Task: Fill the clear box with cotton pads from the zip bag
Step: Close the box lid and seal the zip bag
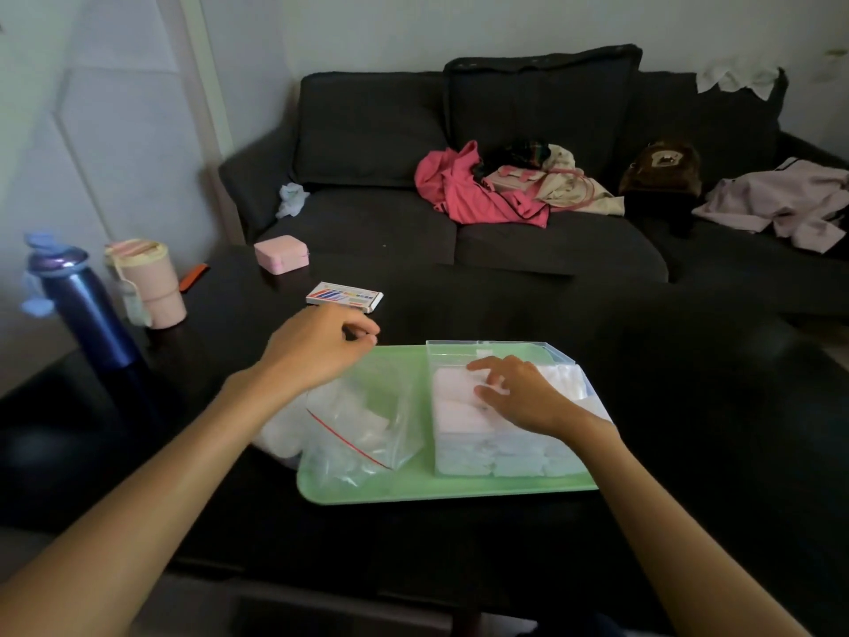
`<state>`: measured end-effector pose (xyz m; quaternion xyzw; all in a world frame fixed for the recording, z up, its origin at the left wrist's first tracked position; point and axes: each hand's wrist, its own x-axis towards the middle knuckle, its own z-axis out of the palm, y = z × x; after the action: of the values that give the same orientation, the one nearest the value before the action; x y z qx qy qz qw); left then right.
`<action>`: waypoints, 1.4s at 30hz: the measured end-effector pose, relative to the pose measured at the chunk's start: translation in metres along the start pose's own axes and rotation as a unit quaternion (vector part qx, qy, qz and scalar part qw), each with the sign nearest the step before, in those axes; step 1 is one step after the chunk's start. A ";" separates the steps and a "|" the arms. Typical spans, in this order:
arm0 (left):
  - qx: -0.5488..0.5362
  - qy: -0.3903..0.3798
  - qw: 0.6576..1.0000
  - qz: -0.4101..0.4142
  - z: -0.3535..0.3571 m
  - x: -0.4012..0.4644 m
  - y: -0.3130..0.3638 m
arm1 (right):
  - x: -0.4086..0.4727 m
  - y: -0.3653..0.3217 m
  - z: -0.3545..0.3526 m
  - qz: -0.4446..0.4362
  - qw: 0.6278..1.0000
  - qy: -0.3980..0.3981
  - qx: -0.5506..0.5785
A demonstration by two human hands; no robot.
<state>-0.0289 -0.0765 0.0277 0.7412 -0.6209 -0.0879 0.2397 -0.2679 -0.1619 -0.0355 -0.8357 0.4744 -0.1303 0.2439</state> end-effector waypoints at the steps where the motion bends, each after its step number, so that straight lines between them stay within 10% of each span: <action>1: 0.001 -0.028 1.000 -0.012 -0.008 -0.005 -0.003 | -0.006 -0.002 -0.006 -0.012 0.999 0.022 0.022; 8: -0.167 -0.142 0.972 -0.087 -0.015 -0.014 0.002 | -0.035 0.019 -0.076 0.037 0.990 0.069 0.116; 14: -0.447 -0.166 0.845 -0.243 0.016 0.025 0.040 | -0.001 0.061 -0.098 0.261 0.927 0.104 0.248; 27: -0.389 -0.195 0.809 -0.395 0.109 0.123 0.043 | 0.069 0.111 -0.056 0.337 0.774 -0.079 0.530; 33: -0.468 -0.193 0.795 -0.334 0.098 0.131 0.033 | 0.077 0.118 -0.059 0.269 0.793 -0.062 0.543; 42: -0.272 -0.118 0.954 0.043 0.026 0.098 0.054 | 0.031 0.070 -0.121 0.037 0.962 0.043 0.268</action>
<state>-0.0666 -0.1835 0.0467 0.6050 -0.6283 -0.3303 0.3606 -0.3574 -0.2527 0.0296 -0.7153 0.4625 -0.2797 0.4429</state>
